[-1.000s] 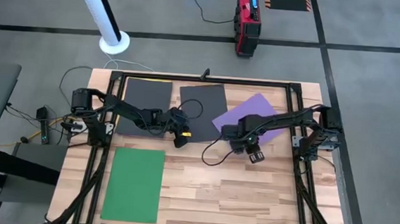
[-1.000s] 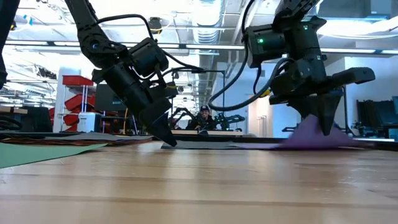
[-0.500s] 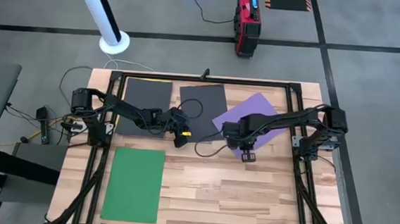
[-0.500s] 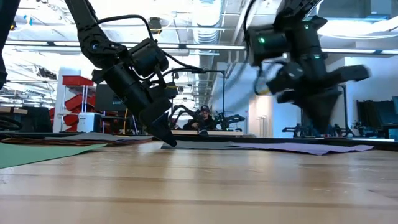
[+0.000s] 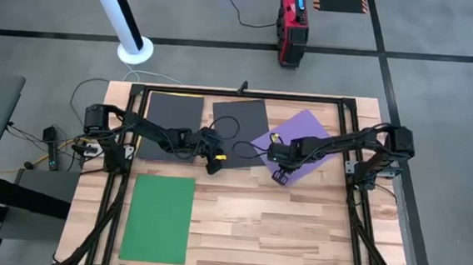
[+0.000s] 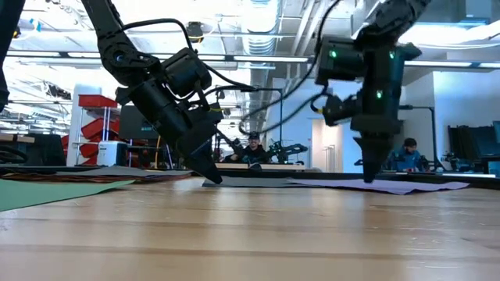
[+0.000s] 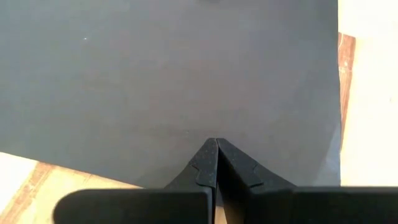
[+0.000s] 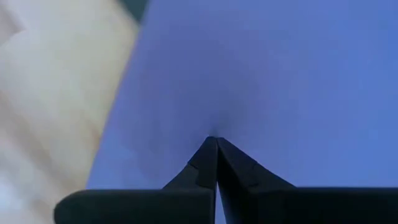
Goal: Organize paper
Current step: Move the purple paper to the top right of the table, then adjust the right black paper
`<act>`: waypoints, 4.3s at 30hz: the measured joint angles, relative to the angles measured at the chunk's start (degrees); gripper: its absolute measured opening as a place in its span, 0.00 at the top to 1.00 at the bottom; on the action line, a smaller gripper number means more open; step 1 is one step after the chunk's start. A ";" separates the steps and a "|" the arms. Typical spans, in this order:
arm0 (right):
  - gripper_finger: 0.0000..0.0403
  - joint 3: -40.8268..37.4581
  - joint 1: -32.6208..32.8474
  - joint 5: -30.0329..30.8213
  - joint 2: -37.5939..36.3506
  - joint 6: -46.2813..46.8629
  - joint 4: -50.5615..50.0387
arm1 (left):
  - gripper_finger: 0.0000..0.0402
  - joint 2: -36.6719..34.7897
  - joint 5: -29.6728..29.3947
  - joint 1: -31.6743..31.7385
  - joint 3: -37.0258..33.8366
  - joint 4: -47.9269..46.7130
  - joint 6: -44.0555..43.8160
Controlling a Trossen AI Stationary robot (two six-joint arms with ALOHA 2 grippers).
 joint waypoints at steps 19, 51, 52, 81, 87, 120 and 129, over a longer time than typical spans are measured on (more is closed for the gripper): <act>1.00 -1.95 1.01 0.52 -0.15 -21.24 -9.94 | 1.00 0.00 0.74 0.02 0.02 -0.02 1.74; 1.00 -13.44 -10.06 10.66 -12.75 10.16 3.77 | 1.00 -9.77 6.05 -0.02 -0.15 -4.50 -11.28; 1.00 -14.28 -10.68 10.60 -12.75 9.49 5.61 | 1.00 -9.77 6.54 0.03 -0.15 -4.27 -11.88; 1.00 -17.23 -15.37 7.72 -12.88 -19.00 7.13 | 1.00 -9.79 12.89 3.39 0.02 -1.98 -8.58; 1.00 -17.32 -17.08 9.38 -12.84 -18.88 6.50 | 1.00 -9.81 12.89 3.39 0.02 -3.55 -7.29; 1.00 -13.94 -17.03 10.10 -20.03 -20.33 6.44 | 1.00 -9.86 14.79 3.37 0.02 -4.17 -7.02; 1.00 -13.10 -8.14 -0.27 -18.54 -22.79 26.93 | 1.00 -9.86 14.50 2.37 0.04 2.61 -5.83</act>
